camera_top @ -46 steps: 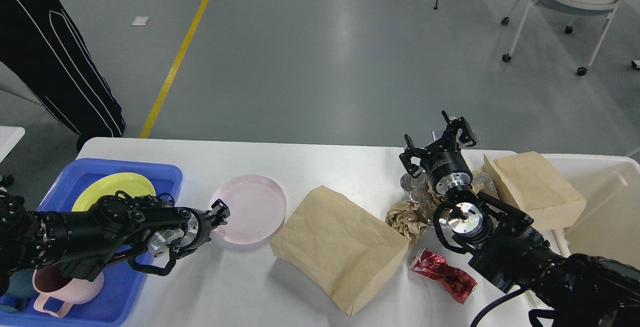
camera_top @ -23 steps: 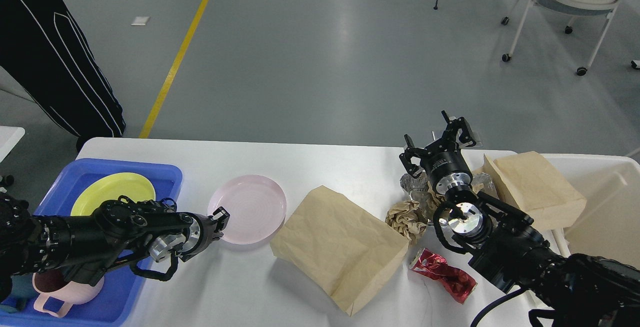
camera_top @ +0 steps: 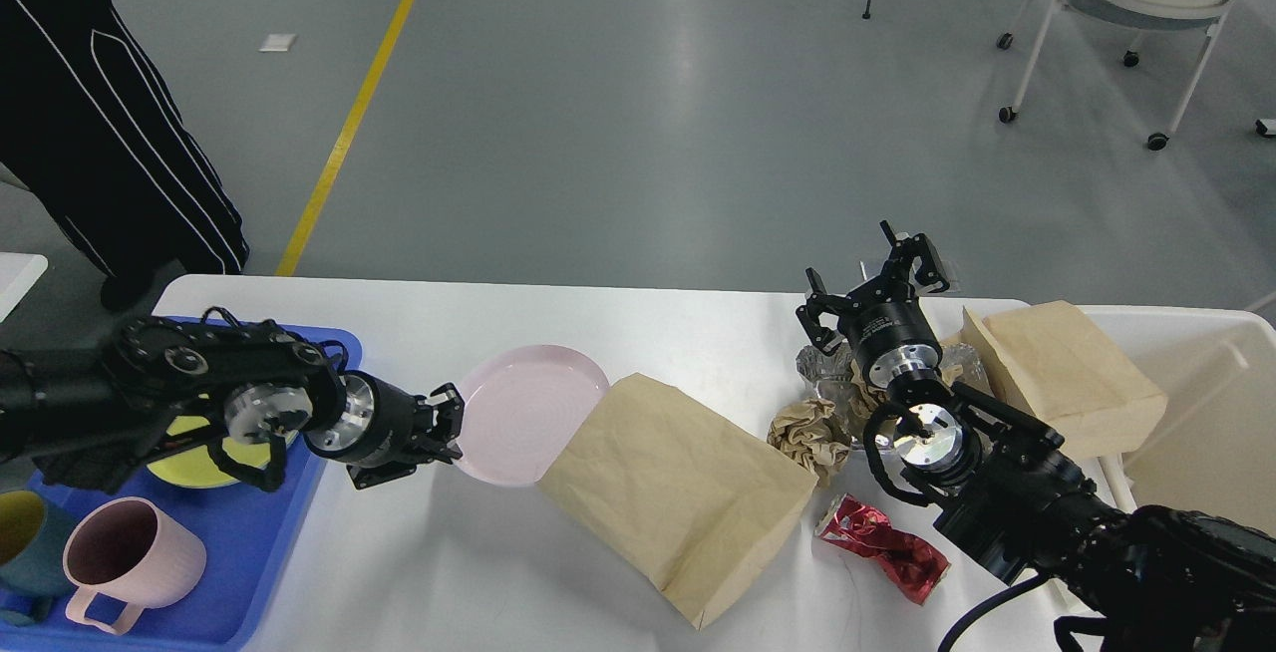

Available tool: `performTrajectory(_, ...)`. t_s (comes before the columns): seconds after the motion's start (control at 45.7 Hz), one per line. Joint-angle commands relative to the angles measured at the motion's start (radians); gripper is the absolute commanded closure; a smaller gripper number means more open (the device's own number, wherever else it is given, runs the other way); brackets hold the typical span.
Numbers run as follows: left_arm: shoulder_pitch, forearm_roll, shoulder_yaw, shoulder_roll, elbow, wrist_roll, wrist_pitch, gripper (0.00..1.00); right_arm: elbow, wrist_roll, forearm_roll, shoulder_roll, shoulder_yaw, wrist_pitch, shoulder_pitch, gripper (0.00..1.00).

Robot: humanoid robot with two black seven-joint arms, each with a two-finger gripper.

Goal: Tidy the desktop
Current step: 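Lift the pink plate and lower it onto the yellow plate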

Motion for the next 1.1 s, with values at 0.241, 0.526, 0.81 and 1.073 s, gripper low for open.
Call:
performTrajectory(0.241, -0.509, 0.151, -0.034, 0.332, 0.033, 0.232, -0.735, 1.00, 0.000, 0.000, 0.000, 0.000, 0.000, 0.000, 0.000, 0.00)
performTrajectory(0.526, -0.706, 0.152, -0.027, 0.396, 0.170, 0.346, -0.735, 1.00, 0.000, 0.000, 0.000, 0.000, 0.000, 0.000, 0.000, 0.00)
performTrajectory(0.81, -0.404, 0.221, -0.034, 0.412, 0.233, 0.334, -0.735, 1.00, -0.002, 0.000, 0.000, 0.000, 0.000, 0.000, 0.000, 0.00)
performTrajectory(1.073, -0.168, 0.230, -0.083, 0.410, 0.273, 0.326, -0.693, 1.00, 0.000, -0.001, 0.000, 0.000, 0.000, 0.000, 0.000, 0.00)
